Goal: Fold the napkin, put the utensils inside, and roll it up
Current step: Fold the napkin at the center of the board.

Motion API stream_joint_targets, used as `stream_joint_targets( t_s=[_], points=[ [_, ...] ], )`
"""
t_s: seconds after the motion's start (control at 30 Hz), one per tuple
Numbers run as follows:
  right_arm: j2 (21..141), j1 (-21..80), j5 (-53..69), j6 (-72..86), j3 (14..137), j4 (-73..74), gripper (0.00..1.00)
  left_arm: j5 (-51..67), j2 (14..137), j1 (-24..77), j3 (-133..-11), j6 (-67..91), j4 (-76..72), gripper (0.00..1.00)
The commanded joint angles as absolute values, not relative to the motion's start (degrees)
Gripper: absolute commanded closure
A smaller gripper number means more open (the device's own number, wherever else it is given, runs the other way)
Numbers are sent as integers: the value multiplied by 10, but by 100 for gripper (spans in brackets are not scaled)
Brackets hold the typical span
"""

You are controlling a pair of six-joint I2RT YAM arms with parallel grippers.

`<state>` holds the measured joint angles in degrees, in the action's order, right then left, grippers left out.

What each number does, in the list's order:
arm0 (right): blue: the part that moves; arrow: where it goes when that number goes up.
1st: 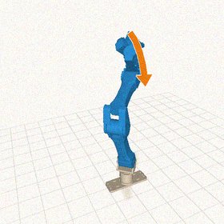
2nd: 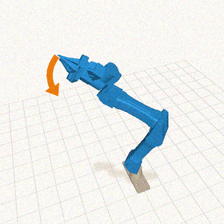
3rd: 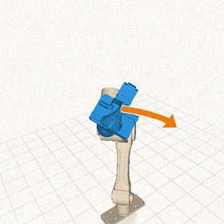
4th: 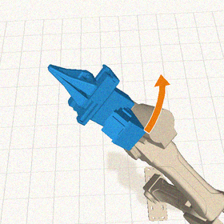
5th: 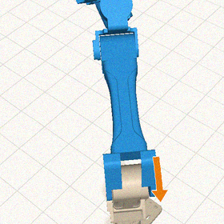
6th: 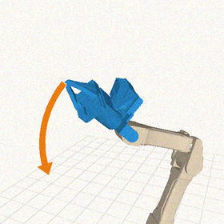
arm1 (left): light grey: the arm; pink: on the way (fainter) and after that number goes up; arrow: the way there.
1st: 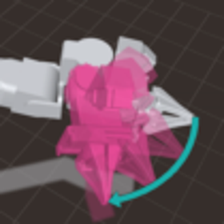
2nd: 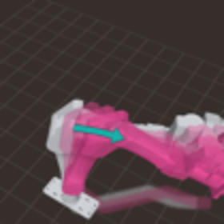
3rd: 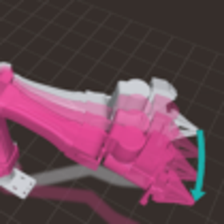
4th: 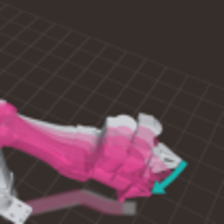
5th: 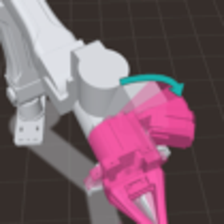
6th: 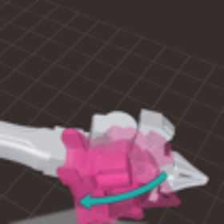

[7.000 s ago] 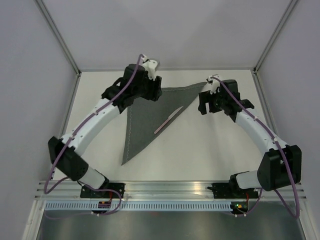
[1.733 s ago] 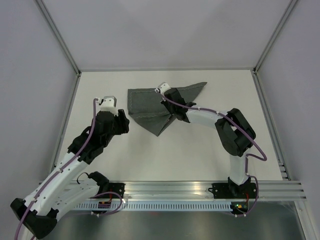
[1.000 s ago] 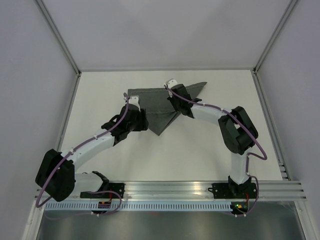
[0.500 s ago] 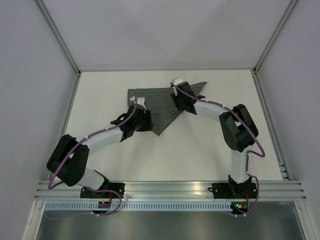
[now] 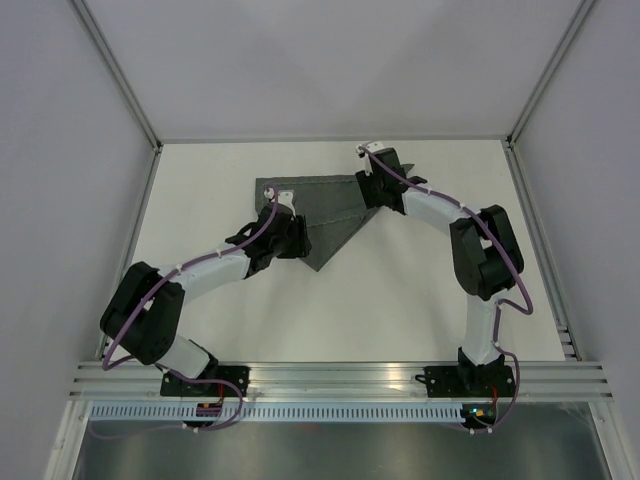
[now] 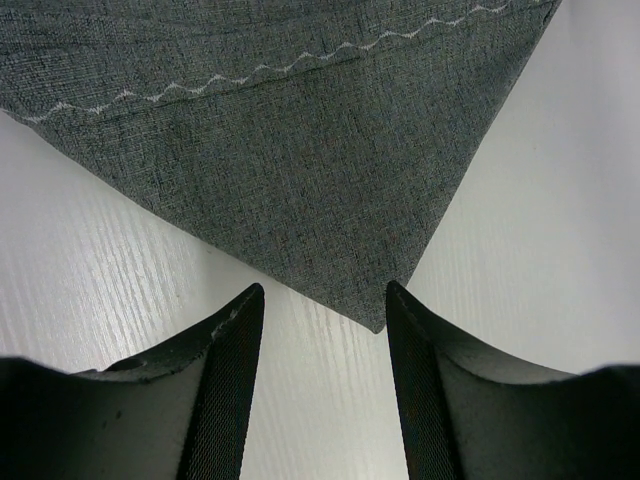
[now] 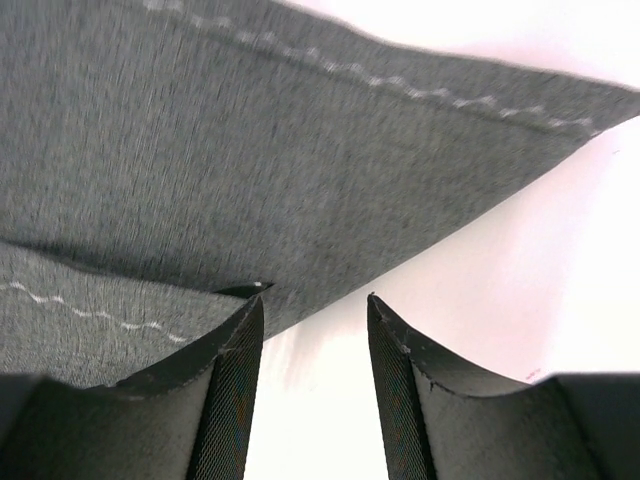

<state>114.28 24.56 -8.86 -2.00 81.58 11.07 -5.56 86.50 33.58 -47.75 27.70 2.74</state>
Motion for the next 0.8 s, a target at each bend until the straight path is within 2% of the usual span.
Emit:
stream_joint_targets(
  t_s=[0.0,0.33,0.47,0.77],
  points=[
    [1144,222,-69,-2,871,139,48,-46,864,340,-496,301,4,43],
    [1233,104,77,93,997,174,45,-54,827,344,-478,303,10,43],
    [1279,48,134,145,1036,167,40,-62,810,345,-462,308,12,43],
    [1336,11,191,216,1085,141,26,-68,807,346,-461,310,20,43]
  ],
)
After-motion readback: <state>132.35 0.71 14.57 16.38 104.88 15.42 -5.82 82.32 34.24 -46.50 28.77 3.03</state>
